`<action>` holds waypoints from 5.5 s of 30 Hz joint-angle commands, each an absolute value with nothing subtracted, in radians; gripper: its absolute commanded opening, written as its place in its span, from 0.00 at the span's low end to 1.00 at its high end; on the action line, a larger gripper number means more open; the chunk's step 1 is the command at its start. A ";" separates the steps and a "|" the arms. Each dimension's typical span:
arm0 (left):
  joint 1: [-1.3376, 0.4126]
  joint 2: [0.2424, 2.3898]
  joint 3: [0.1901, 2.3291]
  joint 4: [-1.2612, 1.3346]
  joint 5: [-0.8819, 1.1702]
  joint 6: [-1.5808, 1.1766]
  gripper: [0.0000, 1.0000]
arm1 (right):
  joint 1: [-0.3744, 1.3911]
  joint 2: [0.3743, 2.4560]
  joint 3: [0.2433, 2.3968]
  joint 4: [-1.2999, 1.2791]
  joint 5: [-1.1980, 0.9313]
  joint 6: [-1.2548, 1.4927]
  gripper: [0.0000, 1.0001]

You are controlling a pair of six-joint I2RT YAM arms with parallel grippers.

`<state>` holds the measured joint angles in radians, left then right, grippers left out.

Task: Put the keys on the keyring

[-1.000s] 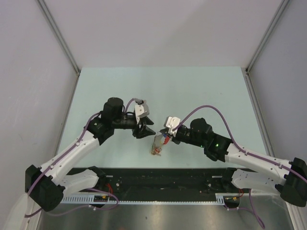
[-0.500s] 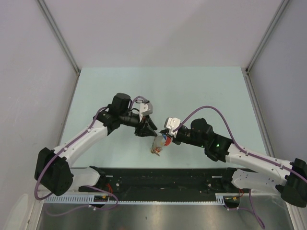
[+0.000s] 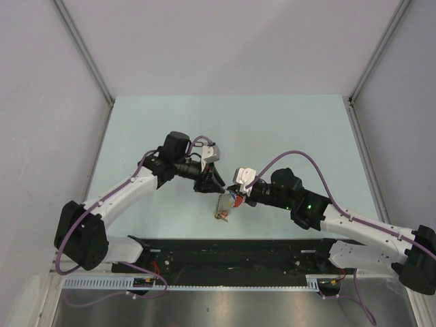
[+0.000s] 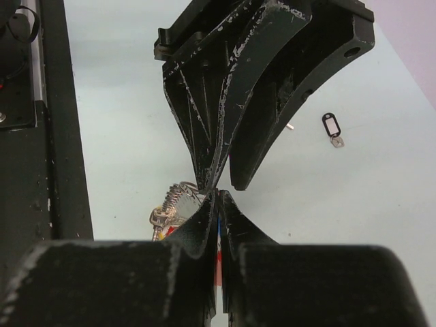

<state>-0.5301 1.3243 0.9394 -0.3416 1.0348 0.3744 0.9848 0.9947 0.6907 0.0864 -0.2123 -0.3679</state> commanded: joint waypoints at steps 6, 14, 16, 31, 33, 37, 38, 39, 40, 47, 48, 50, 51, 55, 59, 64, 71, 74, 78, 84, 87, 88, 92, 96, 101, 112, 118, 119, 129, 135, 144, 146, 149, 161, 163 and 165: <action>-0.555 1.347 0.979 -0.373 1.134 0.405 0.29 | 0.988 0.983 0.736 0.138 -0.224 -0.370 0.00; -0.555 1.304 0.960 -0.319 1.077 0.345 0.01 | 0.988 0.973 0.735 0.129 -0.195 -0.367 0.00; -0.554 1.276 0.942 -0.244 1.037 0.271 0.00 | 0.988 0.962 0.736 0.121 -0.164 -0.365 0.00; -0.548 1.000 0.726 0.121 0.736 -0.089 0.00 | 1.011 0.977 0.735 0.094 -0.081 -0.336 0.00; -0.549 0.980 0.710 0.149 0.723 -0.101 0.00 | 1.011 0.983 0.735 0.094 -0.075 -0.331 0.00; -0.549 0.965 0.674 0.193 0.721 -0.139 0.00 | 1.011 1.000 0.729 0.115 -0.084 -0.313 0.00; -0.549 0.965 0.669 0.204 0.730 -0.144 0.00 | 1.015 1.003 0.724 0.121 -0.086 -0.304 0.00; -0.549 0.968 0.664 0.216 0.732 -0.152 0.00 | 1.011 1.008 0.721 0.133 -0.086 -0.299 0.00; -0.551 0.966 0.660 0.221 0.735 -0.152 0.00 | 1.011 1.009 0.719 0.138 -0.086 -0.296 0.00; -0.549 0.971 0.670 0.140 0.761 -0.066 0.29 | 1.011 0.996 0.718 0.156 -0.087 -0.322 0.00; -0.549 0.976 0.679 0.093 0.790 -0.011 0.39 | 1.009 0.994 0.718 0.156 -0.087 -0.330 0.00; -0.548 0.989 0.710 0.039 0.808 0.053 0.49 | 1.006 0.989 0.718 0.155 -0.098 -0.337 0.00; -0.545 1.012 0.724 -0.022 0.851 0.121 0.55 | 1.006 0.988 0.718 0.152 -0.103 -0.341 0.00; -0.535 1.097 0.848 -0.207 0.949 0.308 0.66 | 1.003 0.977 0.719 0.146 -0.117 -0.353 0.00; -0.535 1.181 0.926 -0.360 1.008 0.468 0.66 | 1.003 0.968 0.719 0.143 -0.140 -0.360 0.00; -0.535 1.272 1.000 -0.448 1.066 0.587 0.59 | 1.002 0.965 0.719 0.143 -0.164 -0.365 0.00; -0.537 1.328 1.019 -0.445 1.120 0.583 0.46 | 1.002 0.968 0.721 0.149 -0.189 -0.367 0.00; -0.538 1.338 1.017 -0.440 1.135 0.577 0.44 | 1.000 0.969 0.721 0.149 -0.187 -0.367 0.00; -0.545 1.345 1.017 -0.443 1.143 0.572 0.40 | 1.000 0.973 0.723 0.150 -0.190 -0.365 0.00; -0.549 1.350 1.017 -0.430 1.154 0.549 0.32 | 1.000 0.976 0.723 0.152 -0.190 -0.365 0.00; -0.549 1.351 1.015 -0.419 1.161 0.534 0.30 | 1.000 0.976 0.723 0.150 -0.190 -0.365 0.00; -0.549 1.350 1.015 -0.410 1.167 0.529 0.29 | 1.000 0.976 0.724 0.150 -0.190 -0.365 0.00; -0.552 1.347 1.011 -0.388 1.186 0.505 0.29 | 1.000 0.980 0.724 0.149 -0.190 -0.364 0.00; -0.555 1.345 1.009 -0.390 1.190 0.503 0.28 | 1.000 0.982 0.727 0.150 -0.190 -0.364 0.00; -0.560 1.348 1.008 -0.394 1.184 0.505 0.11 | 1.000 0.980 0.729 0.143 -0.181 -0.362 0.00; -0.560 1.209 0.940 -0.186 1.045 0.246 0.00 | 1.003 0.919 0.727 0.029 -0.078 -0.316 0.00; -0.560 1.123 0.894 -0.065 0.959 0.121 0.00 | 1.014 0.914 0.716 0.005 -0.061 -0.288 0.00; -0.560 1.114 0.884 -0.048 0.947 0.109 0.00 | 1.015 0.914 0.713 0.005 -0.058 -0.284 0.00; -0.569 1.065 0.828 0.028 0.914 0.044 0.00 | 1.020 0.928 0.690 0.072 -0.048 -0.253 0.00; -0.574 1.062 0.824 0.031 0.919 0.049 0.00 | 1.022 0.951 0.690 0.104 -0.048 -0.242 0.25; -0.581 1.057 0.828 0.020 0.917 0.057 0.00 | 1.020 0.962 0.690 0.144 -0.028 -0.247 0.26; -0.584 1.057 0.828 0.017 0.911 0.058 0.00 | 1.020 0.962 0.690 0.155 -0.028 -0.249 0.27; -0.586 1.060 0.828 0.015 0.907 0.061 0.00 | 1.020 0.960 0.690 0.169 -0.026 -0.253 0.29; -0.589 1.025 0.816 0.074 0.804 0.006 0.00 | 1.022 0.986 0.690 0.144 -0.038 -0.252 0.00; -0.591 1.022 0.805 0.106 0.795 -0.034 0.00 | 1.026 0.992 0.687 0.152 -0.031 -0.253 0.00; -0.591 1.028 0.802 0.106 0.798 -0.038 0.00 | 1.028 0.994 0.683 0.164 -0.026 -0.255 0.00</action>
<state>-0.5865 1.0584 0.8036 -0.0032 0.8207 0.0208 1.0191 0.9852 0.6865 0.1364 -0.0376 -0.2623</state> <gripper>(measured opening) 0.005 0.010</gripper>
